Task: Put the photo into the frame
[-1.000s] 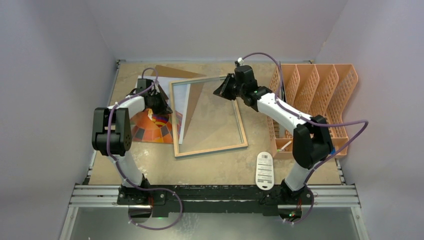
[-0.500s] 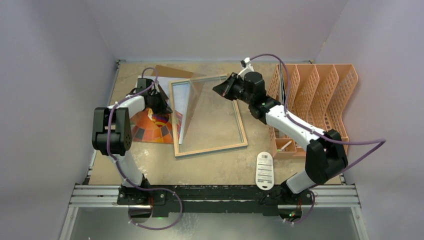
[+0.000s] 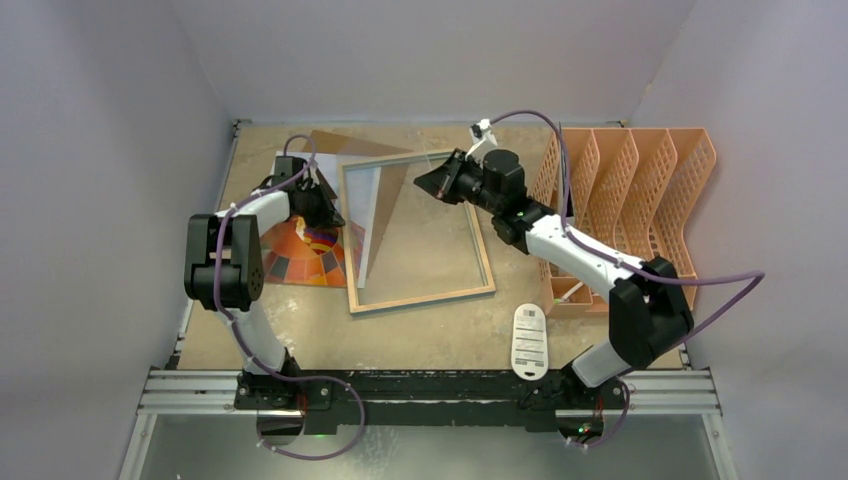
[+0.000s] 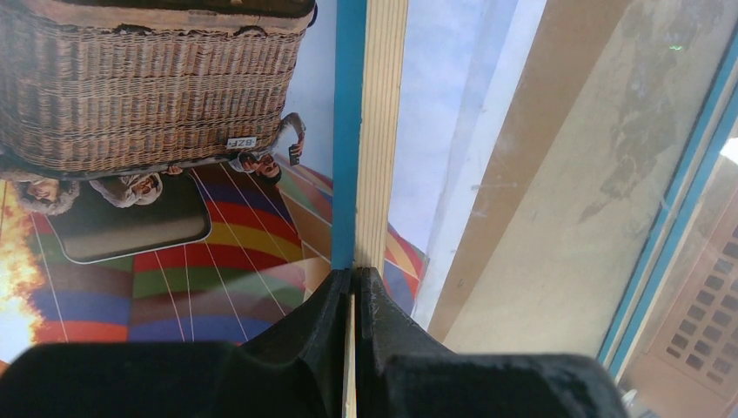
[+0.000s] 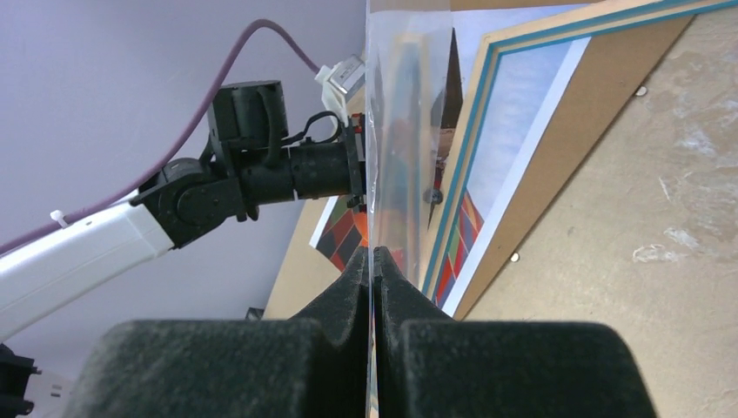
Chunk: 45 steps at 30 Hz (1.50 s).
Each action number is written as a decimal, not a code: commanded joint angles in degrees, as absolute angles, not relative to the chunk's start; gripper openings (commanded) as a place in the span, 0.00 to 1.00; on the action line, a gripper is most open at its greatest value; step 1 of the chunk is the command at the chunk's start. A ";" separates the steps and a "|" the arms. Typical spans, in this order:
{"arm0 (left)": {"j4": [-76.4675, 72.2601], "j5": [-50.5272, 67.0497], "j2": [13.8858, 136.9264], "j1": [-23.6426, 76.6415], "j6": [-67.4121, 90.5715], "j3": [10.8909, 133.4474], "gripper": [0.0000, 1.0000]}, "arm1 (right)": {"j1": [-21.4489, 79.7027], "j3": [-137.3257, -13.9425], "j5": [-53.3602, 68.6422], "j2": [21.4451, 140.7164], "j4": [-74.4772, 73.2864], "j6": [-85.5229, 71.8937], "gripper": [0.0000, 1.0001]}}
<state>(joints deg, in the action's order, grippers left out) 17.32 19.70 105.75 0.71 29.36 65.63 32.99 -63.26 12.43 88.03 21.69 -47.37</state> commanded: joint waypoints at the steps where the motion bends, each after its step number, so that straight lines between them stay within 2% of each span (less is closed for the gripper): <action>1: 18.94 17.31 107.67 0.61 28.39 66.09 0.08 | 33.70 -64.69 13.46 88.75 25.37 -46.64 0.00; 12: 18.97 17.24 107.84 0.61 28.48 66.09 0.08 | 34.54 -67.09 6.58 90.41 19.36 -48.54 0.00; 19: 18.81 17.31 108.11 0.62 28.48 66.10 0.08 | 34.63 -66.75 8.40 91.17 21.05 -48.23 0.00; 29: 18.81 17.24 108.11 0.60 28.48 66.09 0.08 | 34.69 -69.52 4.80 93.48 14.23 -48.95 0.00; 45: 18.98 17.30 108.37 0.62 28.52 66.18 0.09 | 34.64 -68.79 3.65 92.93 12.71 -47.97 0.00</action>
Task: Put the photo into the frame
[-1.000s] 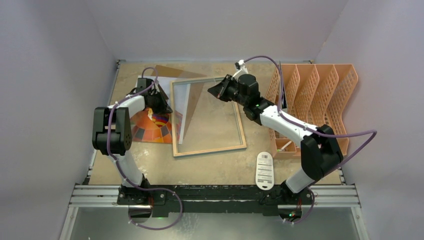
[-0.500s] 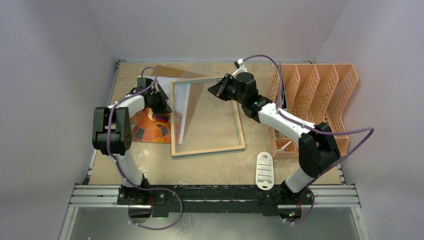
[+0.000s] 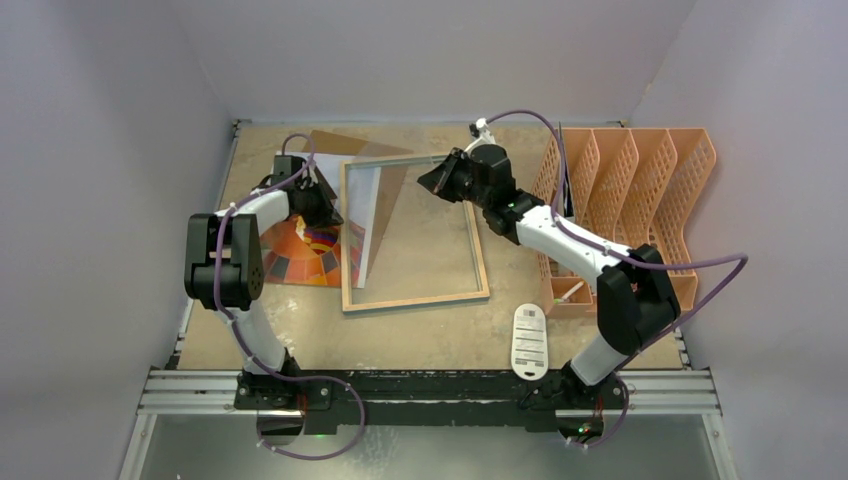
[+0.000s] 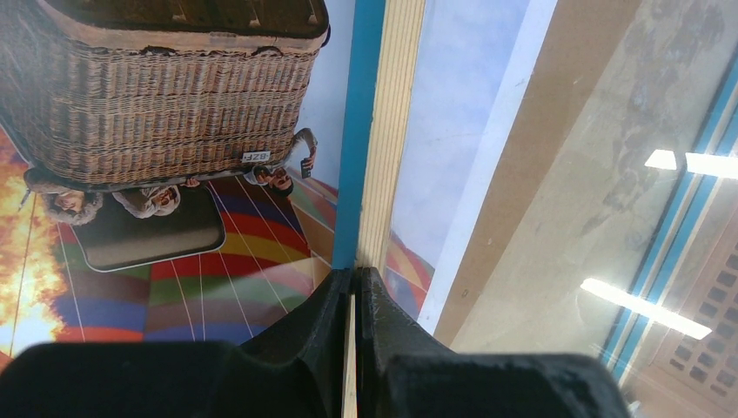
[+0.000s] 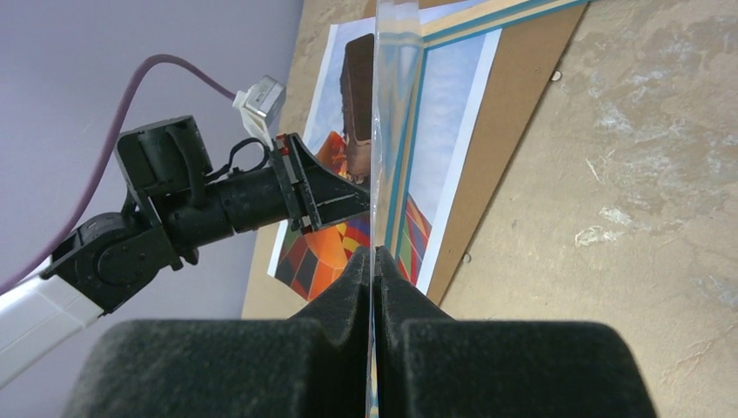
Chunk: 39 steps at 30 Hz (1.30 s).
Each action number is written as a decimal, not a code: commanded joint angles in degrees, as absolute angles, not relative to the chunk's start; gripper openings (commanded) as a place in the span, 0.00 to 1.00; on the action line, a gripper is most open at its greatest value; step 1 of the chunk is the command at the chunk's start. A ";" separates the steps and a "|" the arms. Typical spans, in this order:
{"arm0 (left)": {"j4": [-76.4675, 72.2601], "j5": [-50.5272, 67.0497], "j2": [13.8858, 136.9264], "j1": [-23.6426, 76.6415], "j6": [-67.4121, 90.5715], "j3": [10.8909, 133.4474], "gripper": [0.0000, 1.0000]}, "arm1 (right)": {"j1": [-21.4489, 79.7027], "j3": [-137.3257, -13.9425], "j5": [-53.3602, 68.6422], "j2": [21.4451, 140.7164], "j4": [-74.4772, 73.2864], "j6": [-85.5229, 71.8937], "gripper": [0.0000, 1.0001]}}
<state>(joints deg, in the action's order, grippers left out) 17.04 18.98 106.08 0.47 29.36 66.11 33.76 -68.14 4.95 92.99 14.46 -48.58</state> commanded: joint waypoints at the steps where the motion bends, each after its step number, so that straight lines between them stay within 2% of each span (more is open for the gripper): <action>1: 18.98 17.36 108.37 0.60 28.49 66.18 0.09 | 34.67 -68.14 3.75 92.84 13.03 -47.95 0.00; 2: 18.93 17.40 108.37 0.61 28.56 66.20 0.09 | 34.70 -67.06 3.82 92.67 13.13 -47.97 0.05; 5: 19.06 17.33 108.32 0.62 28.48 66.10 0.09 | 34.63 -64.61 5.05 92.47 13.48 -48.74 0.29; 7: 19.14 17.26 108.23 0.61 28.47 66.09 0.09 | 34.63 -63.38 5.46 92.35 14.82 -49.10 0.39; 8: 19.15 17.22 108.21 0.61 28.48 66.09 0.09 | 34.63 -62.96 5.80 92.29 15.49 -49.12 0.41; 12: 19.17 17.14 108.21 0.61 28.44 66.18 0.09 | 34.64 -62.66 6.83 92.91 16.44 -49.05 0.41; 15: 19.25 17.14 108.20 0.61 28.39 66.28 0.09 | 34.65 -62.80 7.23 93.84 16.46 -48.22 0.35; 20: 19.34 17.24 108.11 0.60 28.32 66.36 0.09 | 34.63 -62.97 6.24 94.60 15.49 -45.35 0.41; 30: 19.62 17.64 108.36 0.61 28.04 66.49 0.11 | 34.69 -65.96 0.41 95.49 9.31 -37.89 0.40; 39: 20.17 17.32 108.89 0.57 27.71 67.48 0.13 | 34.22 -64.71 3.05 95.13 10.56 -36.42 0.48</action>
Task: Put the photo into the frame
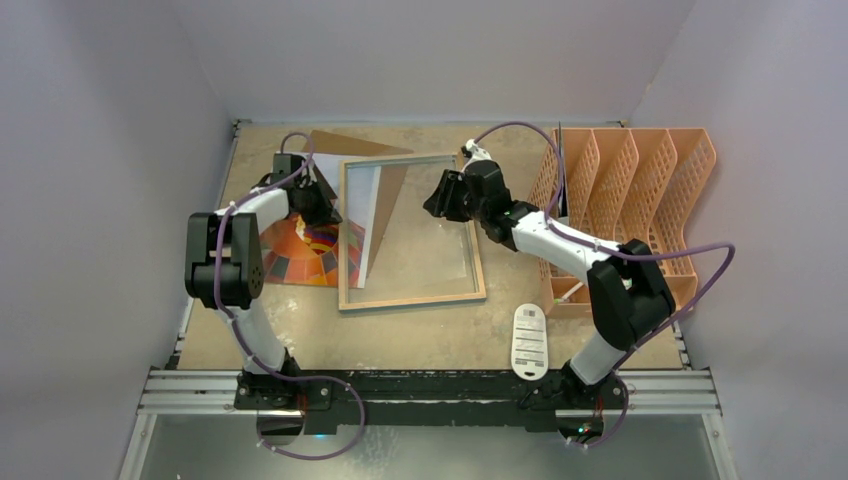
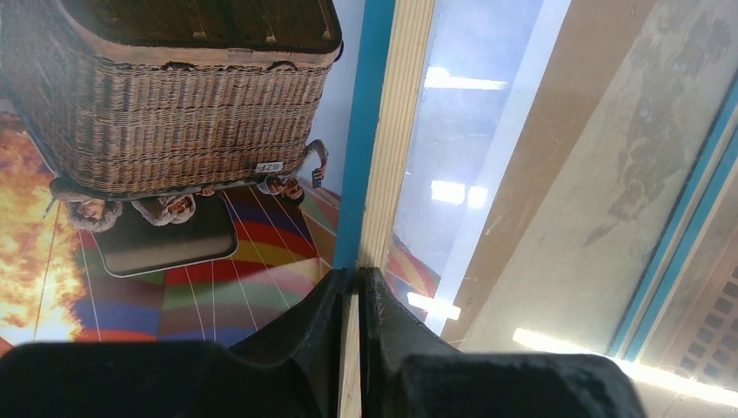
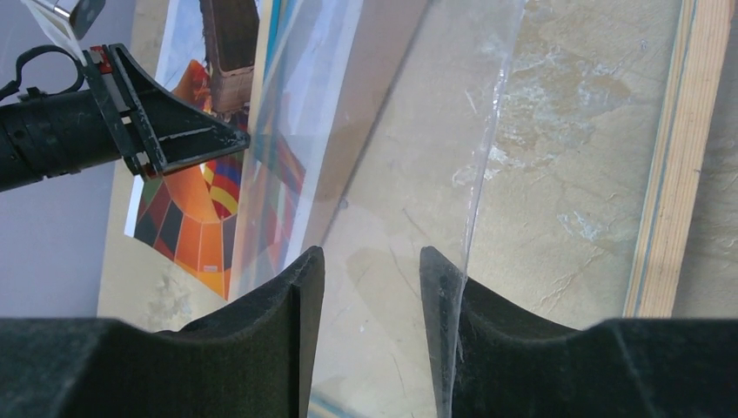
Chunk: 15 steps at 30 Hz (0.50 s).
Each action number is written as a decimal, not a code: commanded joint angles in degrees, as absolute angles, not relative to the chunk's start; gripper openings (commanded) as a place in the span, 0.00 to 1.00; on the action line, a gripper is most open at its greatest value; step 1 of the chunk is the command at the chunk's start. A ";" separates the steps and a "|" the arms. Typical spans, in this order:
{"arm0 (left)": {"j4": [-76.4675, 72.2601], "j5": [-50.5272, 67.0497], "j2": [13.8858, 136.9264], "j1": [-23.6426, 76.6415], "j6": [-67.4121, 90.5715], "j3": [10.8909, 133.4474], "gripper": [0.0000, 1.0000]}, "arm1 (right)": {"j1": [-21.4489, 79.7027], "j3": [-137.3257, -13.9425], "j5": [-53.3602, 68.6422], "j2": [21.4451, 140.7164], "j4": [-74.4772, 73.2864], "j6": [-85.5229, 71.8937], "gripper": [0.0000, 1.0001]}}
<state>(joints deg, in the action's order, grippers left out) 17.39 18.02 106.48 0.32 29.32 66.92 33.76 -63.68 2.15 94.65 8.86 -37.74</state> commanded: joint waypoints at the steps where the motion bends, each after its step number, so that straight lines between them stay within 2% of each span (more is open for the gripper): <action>1: 20.20 17.17 108.97 0.61 27.64 67.64 0.13 | 34.19 -64.69 2.80 95.02 10.47 -36.70 0.48; 15: 21.82 16.73 111.57 0.61 25.79 71.62 0.28 | 32.52 -63.19 3.22 92.29 10.26 -31.94 0.55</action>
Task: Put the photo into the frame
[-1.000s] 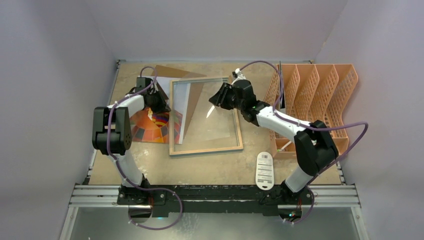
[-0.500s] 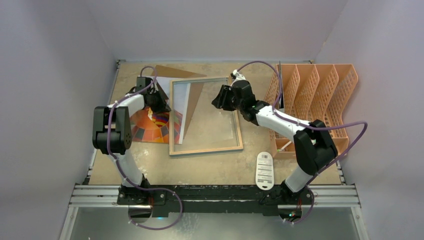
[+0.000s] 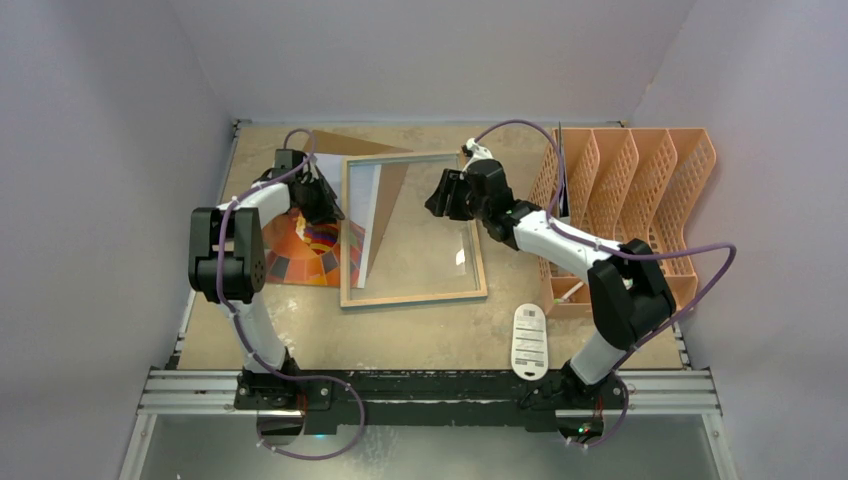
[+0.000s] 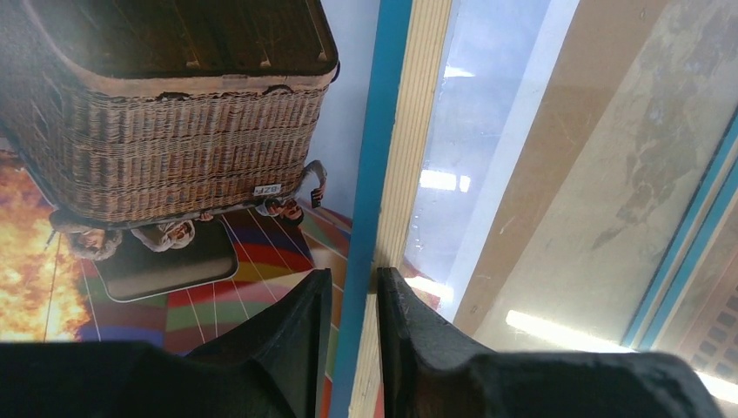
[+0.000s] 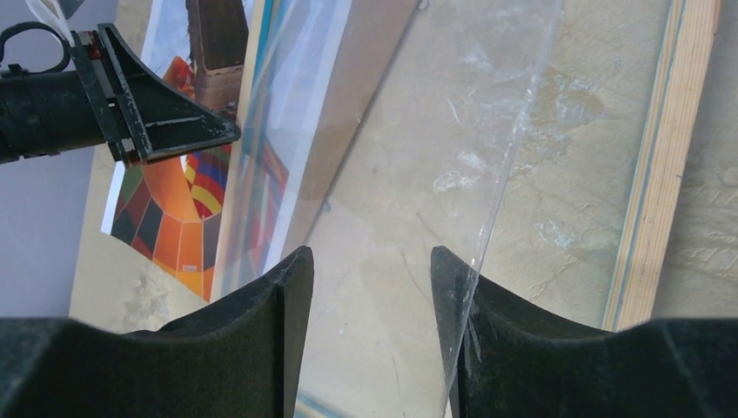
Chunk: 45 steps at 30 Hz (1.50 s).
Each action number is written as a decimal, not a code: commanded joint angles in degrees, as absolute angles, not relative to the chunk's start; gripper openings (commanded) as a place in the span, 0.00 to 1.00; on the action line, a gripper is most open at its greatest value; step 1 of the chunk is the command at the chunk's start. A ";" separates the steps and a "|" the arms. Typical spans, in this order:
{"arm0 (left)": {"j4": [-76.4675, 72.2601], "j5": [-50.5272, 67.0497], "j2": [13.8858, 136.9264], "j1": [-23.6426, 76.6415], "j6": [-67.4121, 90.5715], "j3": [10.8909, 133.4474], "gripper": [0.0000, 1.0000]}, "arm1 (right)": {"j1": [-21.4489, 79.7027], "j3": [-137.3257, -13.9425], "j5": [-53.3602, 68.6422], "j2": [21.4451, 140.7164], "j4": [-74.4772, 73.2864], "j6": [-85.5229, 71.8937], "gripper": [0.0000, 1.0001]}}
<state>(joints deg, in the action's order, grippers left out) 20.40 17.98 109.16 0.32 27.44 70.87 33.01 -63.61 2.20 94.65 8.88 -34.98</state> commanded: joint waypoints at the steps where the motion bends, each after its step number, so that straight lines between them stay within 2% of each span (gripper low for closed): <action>1: 21.74 16.78 111.62 0.61 25.96 71.55 0.29 | 32.31 -63.05 3.76 92.02 10.28 -31.67 0.56; 10: 20.74 16.91 111.11 0.61 26.43 70.68 0.33 | 31.99 -65.10 6.87 92.47 8.61 -26.78 0.64; 15: 20.49 17.15 111.16 0.57 26.54 70.75 0.33 | 31.96 -65.54 9.12 94.83 8.80 -26.83 0.48; 20: 20.65 17.14 111.15 0.61 26.33 70.93 0.33 | 31.30 -65.48 8.70 95.81 9.23 -26.32 0.36; 32: 21.51 17.45 111.62 0.60 25.24 71.53 0.36 | 30.76 -66.48 7.07 98.59 9.84 -21.34 0.28; 38: 22.04 17.49 111.88 0.56 24.66 72.05 0.38 | 30.68 -67.74 5.62 99.63 9.91 -19.53 0.20; 45: 22.92 16.78 112.57 0.62 24.05 72.42 0.38 | 30.68 -69.46 3.96 101.29 9.67 -18.27 0.17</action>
<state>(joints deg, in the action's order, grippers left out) 20.43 18.13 110.26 0.32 26.30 71.88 30.68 -66.63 6.39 100.16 8.82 -21.06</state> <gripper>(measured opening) 0.381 0.181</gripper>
